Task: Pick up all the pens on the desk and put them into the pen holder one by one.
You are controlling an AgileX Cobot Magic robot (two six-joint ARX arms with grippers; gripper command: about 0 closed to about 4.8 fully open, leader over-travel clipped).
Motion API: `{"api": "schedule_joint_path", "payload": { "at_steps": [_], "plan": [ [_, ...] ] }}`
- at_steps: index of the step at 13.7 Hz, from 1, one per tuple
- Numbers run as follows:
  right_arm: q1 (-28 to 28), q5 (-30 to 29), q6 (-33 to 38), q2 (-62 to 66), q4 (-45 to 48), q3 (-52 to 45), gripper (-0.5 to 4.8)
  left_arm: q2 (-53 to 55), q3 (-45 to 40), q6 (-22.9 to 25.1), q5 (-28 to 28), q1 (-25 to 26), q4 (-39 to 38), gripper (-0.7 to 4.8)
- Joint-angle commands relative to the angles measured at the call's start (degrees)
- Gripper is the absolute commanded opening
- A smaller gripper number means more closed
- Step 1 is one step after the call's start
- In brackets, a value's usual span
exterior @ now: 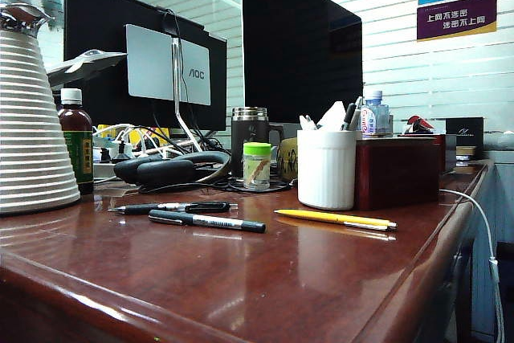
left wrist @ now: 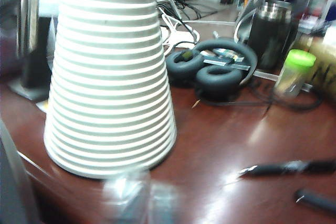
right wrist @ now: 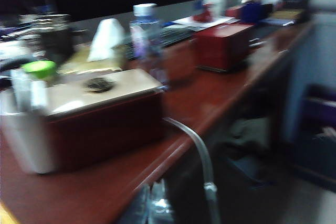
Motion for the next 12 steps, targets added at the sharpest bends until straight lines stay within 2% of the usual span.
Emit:
{"api": "schedule_joint_path", "payload": {
  "at_steps": [1,3,5,8,10,11,12],
  "plan": [
    [0.1,-3.5,0.6,0.0,-1.7,9.1,3.29,0.0,4.2,-10.1,1.1,0.0,1.2,4.79],
    [0.1,-9.2,-2.4,1.2,-9.9,18.8,3.30,0.5,11.4,-9.5,9.4,0.0,-3.8,4.79],
    [0.1,-14.8,-5.7,6.6,-16.2,27.3,3.30,2.6,17.9,-9.1,14.4,0.0,-8.7,4.79],
    [0.1,-25.0,-8.9,20.2,-17.3,36.7,3.29,10.8,24.9,-7.4,23.7,0.0,-8.5,4.79],
    [0.1,-28.3,-10.5,30.4,-17.3,41.6,3.29,18.0,29.5,-7.3,24.7,-0.7,-7.2,4.79],
    [2.2,-28.7,-14.4,39.3,-17.4,45.7,3.29,24.9,33.1,-6.6,24.5,-3.9,-5.1,4.79],
    [8.0,-27.1,-18.2,48.8,-18.1,47.7,3.29,32.4,34.4,-4.9,22.1,-9.9,-5.1,4.79]
  ]
}}
